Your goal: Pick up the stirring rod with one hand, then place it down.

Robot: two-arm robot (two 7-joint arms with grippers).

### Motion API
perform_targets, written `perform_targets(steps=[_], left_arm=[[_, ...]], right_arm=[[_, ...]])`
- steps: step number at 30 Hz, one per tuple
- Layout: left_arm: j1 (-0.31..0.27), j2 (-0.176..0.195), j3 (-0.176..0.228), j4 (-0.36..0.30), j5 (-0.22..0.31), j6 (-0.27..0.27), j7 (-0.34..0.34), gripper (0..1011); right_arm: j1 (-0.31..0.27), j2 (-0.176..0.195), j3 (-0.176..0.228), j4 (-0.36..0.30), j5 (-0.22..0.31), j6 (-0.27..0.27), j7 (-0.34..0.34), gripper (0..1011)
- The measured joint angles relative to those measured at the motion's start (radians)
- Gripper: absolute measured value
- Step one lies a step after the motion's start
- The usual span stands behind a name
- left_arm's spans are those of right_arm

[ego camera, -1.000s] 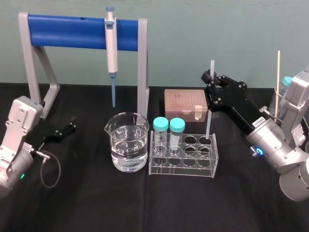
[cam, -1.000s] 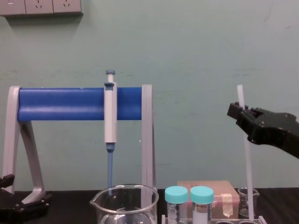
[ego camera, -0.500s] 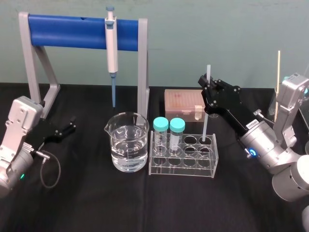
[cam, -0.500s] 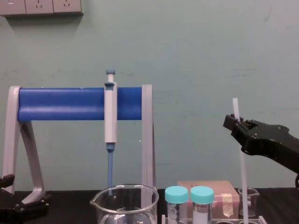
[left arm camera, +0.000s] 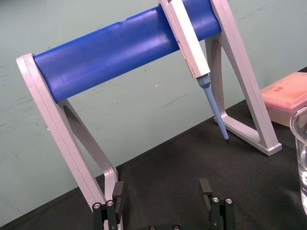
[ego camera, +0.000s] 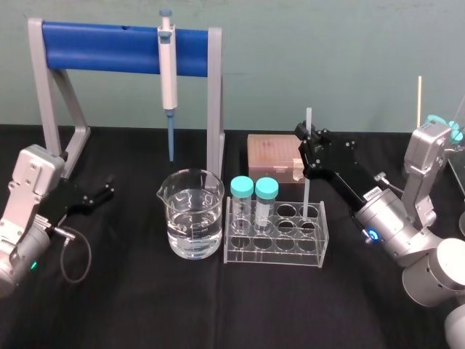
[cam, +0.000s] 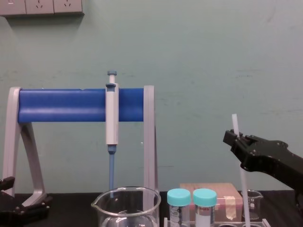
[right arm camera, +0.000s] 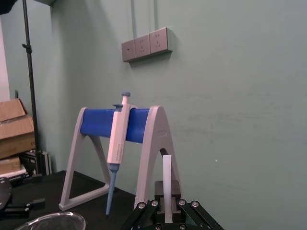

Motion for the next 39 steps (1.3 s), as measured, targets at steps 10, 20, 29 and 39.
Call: perform_targets(steps=[10, 20, 29, 39], left_arm=[[0.0, 0.0, 0.0, 0.0, 0.0, 0.0, 0.0, 1000], [0.0, 0.0, 0.0, 0.0, 0.0, 0.0, 0.0, 1001], [0.0, 0.0, 0.0, 0.0, 0.0, 0.0, 0.0, 1000], [0.0, 0.0, 0.0, 0.0, 0.0, 0.0, 0.0, 1000]], right_arm=[[-0.001, -0.004, -0.003, 0.025, -0.012, 0.001, 0.001, 72], [-0.004, -0.008, -0.004, 0.04, -0.026, 0.012, -0.008, 72], [-0.008, -0.01, -0.003, 0.047, -0.035, 0.02, -0.016, 72], [-0.014, -0.008, -0.003, 0.046, -0.046, 0.025, -0.024, 72]])
